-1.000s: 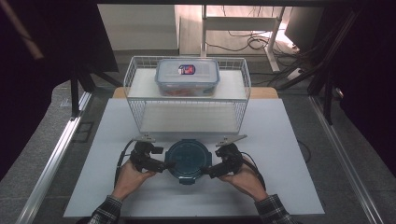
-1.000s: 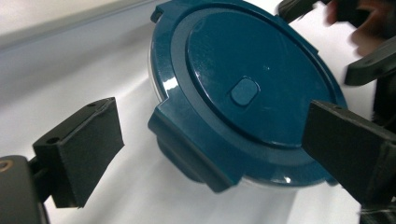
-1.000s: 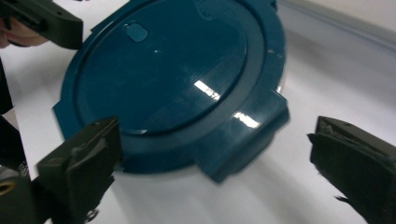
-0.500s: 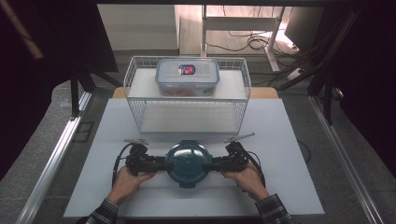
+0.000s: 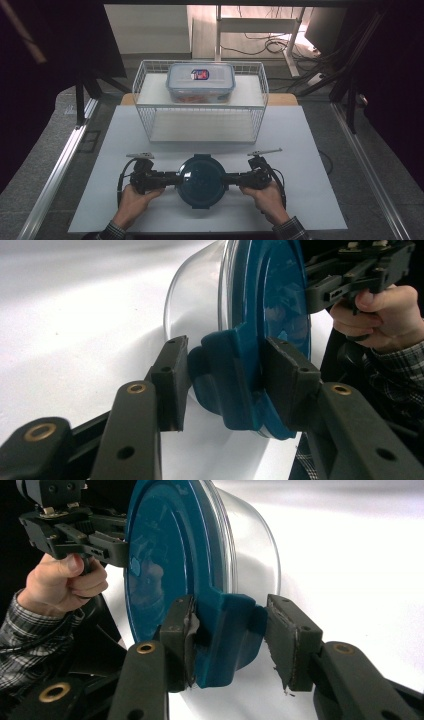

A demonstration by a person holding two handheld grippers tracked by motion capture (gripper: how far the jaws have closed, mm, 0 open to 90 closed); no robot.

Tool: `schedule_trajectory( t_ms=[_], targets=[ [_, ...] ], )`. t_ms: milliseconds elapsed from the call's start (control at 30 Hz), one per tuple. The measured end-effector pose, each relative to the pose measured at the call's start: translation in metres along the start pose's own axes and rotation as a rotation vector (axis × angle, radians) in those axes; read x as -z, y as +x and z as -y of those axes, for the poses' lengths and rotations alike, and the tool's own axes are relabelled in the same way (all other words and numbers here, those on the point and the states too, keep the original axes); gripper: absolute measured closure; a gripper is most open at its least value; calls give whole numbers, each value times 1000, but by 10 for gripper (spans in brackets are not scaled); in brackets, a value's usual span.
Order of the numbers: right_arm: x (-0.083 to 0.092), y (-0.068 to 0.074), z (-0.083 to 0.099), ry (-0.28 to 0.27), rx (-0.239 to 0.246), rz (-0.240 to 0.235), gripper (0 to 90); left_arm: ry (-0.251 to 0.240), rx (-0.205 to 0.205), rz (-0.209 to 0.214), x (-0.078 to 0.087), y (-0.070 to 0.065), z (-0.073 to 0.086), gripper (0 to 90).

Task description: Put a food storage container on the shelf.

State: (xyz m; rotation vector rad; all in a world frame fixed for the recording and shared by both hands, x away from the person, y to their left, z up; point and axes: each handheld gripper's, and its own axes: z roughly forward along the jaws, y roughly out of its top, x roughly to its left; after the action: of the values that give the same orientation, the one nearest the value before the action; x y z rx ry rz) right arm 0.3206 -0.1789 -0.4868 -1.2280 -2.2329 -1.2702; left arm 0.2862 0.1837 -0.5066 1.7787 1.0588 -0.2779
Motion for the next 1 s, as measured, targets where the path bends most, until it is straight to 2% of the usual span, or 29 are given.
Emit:
schedule_trajectory(
  t_ms=[133,233,333,367,567,1000],
  targets=[
    [1,4,-2,-9,25,18,565,3,7,-12,0,-3,-1,553],
    [3,7,-3,-25,49,33,569,4,-11,-31,0,-5,-4,560],
    [5,10,-6,-42,96,71,567,1,-15,-40,-2,-6,-7,564],
    [5,10,-8,-46,96,78,566,0,-16,-39,-3,-5,-9,564],
    [10,5,-14,-77,105,77,565,-15,-37,-50,-5,-8,-20,564],
    [29,18,-39,-137,162,88,567,-67,-88,-51,5,-21,-49,564]
  ],
)
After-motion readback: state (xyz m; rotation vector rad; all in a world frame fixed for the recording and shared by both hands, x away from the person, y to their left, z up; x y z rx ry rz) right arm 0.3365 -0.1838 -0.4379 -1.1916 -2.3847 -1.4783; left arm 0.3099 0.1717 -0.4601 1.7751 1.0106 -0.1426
